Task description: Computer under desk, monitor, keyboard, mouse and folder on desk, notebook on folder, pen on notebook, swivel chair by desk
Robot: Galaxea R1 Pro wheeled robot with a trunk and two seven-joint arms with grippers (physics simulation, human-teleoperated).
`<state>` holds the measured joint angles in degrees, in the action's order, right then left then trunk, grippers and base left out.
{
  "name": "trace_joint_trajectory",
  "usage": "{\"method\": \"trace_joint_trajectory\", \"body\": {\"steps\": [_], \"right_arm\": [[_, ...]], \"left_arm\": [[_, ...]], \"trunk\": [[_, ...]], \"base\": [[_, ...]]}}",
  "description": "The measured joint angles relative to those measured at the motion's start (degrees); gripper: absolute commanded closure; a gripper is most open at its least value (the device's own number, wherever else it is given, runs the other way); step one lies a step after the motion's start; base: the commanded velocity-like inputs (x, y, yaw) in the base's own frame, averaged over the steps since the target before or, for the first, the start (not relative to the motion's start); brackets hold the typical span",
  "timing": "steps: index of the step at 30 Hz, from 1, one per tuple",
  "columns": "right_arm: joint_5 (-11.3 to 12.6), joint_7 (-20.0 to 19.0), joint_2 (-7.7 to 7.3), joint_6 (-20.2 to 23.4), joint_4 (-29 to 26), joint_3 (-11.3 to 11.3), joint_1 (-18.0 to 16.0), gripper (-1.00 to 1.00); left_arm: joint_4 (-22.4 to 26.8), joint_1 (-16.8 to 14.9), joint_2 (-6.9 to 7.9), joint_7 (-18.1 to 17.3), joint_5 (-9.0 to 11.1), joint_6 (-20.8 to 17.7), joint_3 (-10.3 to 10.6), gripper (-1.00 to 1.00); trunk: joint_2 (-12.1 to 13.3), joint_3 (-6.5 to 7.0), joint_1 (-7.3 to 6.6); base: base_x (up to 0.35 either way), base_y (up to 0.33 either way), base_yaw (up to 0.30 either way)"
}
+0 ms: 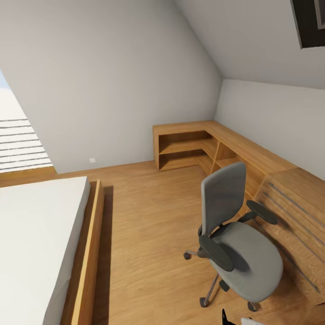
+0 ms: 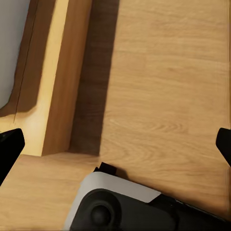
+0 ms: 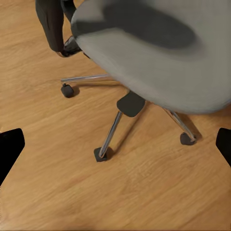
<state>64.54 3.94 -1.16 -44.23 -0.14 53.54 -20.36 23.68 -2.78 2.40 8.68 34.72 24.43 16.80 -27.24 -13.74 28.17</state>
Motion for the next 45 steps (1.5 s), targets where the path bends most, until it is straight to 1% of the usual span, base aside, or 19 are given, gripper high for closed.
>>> {"method": "trace_joint_trajectory", "body": {"steps": [1, 2, 5, 24, 30, 38, 41, 45], "right_arm": [[-0.25, 0.01, 0.2, 0.02, -0.01, 0.04, 0.0, -1.0], [-0.76, 0.16, 1.44, 0.06, 0.19, 0.13, 0.0, -1.0], [-0.69, 0.32, 2.32, -0.14, 0.35, -0.23, 0.0, -1.0], [-0.72, 0.36, 2.6, -0.32, 0.51, -0.32, 0.04, -1.0], [-0.75, 0.36, 2.61, -0.27, 0.5, -0.32, 0.06, -1.0], [-0.69, 0.41, 2.63, -0.06, 0.46, -0.29, 0.03, -1.0], [-0.7, 0.38, 2.64, 0.02, 0.46, -0.32, 0.03, -1.0], [-0.69, 0.36, 2.62, 0.07, 0.46, -0.33, 0.05, -1.0]], "left_arm": [[-0.12, 0.0, -0.25, 0.03, -0.14, 0.06, 0.04, -1.0], [-0.25, 0.01, -0.55, 0.18, -0.31, 0.15, 0.1, -1.0], [-0.4, 0.01, -0.67, 0.38, -0.26, 0.18, 0.02, -1.0], [-0.59, 0.0, -0.75, 0.45, -0.07, 0.18, 0.0, -1.0], [-0.6, 0.01, -0.78, 0.39, -0.1, 0.17, 0.07, -1.0], [-0.67, 0.01, -0.78, 0.36, -0.13, 0.17, 0.18, -1.0], [-0.67, 0.01, -1.29, 0.36, -0.2, 0.17, 0.32, -1.0], [-0.68, 0.01, -1.52, 0.36, -0.2, 0.17, 0.37, -1.0]], "trunk": [[0.0, 0.0, 0.0], [0.0, 0.0, 0.01], [0.0, 0.09, 0.01], [0.0, 1.64, 0.0], [-0.01, 2.15, -0.03], [0.01, 2.62, 0.0], [0.01, 2.66, 0.0], [0.01, 2.67, 0.01]], "base": [[0.012, -0.009, 0.15], [0.01, -0.007, 0.173], [0.004, -0.003, 0.19], [0.004, 0.0, 0.093], [0.239, 0.0, 0.095], [0.046, 0.0, 0.222], [0.003, 0.0, 0.272], [0.001, 0.0, 0.277]]}}
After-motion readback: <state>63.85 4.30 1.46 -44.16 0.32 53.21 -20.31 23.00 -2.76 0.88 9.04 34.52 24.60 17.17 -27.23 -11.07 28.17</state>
